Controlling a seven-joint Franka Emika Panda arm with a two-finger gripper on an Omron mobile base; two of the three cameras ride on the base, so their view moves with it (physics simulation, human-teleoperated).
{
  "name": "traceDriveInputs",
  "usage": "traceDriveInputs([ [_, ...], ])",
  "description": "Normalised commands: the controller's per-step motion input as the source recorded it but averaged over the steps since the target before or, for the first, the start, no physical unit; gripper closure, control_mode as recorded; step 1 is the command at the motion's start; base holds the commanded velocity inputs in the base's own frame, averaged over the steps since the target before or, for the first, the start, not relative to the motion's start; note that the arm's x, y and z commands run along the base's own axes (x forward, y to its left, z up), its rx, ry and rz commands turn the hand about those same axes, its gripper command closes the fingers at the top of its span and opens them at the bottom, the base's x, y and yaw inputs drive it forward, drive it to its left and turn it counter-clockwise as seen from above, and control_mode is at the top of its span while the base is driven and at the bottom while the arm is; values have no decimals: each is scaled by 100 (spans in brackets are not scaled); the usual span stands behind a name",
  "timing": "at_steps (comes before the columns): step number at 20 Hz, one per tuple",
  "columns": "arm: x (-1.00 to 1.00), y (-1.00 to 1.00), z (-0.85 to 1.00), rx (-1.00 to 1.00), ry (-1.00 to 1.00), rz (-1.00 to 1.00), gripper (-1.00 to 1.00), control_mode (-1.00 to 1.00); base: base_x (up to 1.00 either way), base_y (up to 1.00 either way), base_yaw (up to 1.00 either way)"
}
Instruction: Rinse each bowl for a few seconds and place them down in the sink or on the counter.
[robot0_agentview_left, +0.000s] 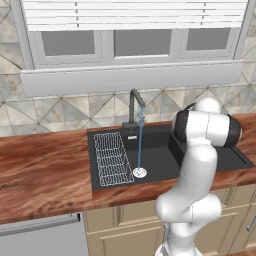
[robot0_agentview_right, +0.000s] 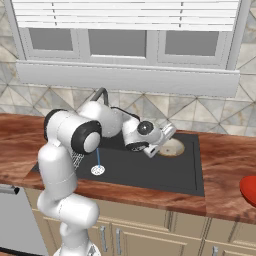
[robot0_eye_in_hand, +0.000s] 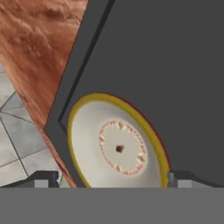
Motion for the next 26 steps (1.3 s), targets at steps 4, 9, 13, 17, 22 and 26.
traceDriveInputs([
  [4,-17,-4,6,0,-6,-2,-100,-100,0,0,0],
  [9,-38,-21,78,3,-4,-4,-100,-100,0,0,0],
  [13,-46,-25,72,7,1,-15,-100,-100,0,0,0],
  [17,-37,-39,57,15,13,-24,-100,-100,0,0,0],
  [22,-18,-37,68,14,13,-29,-100,-100,0,0,0],
  [26,-7,-12,87,1,2,-19,-100,-100,0,0,0],
])
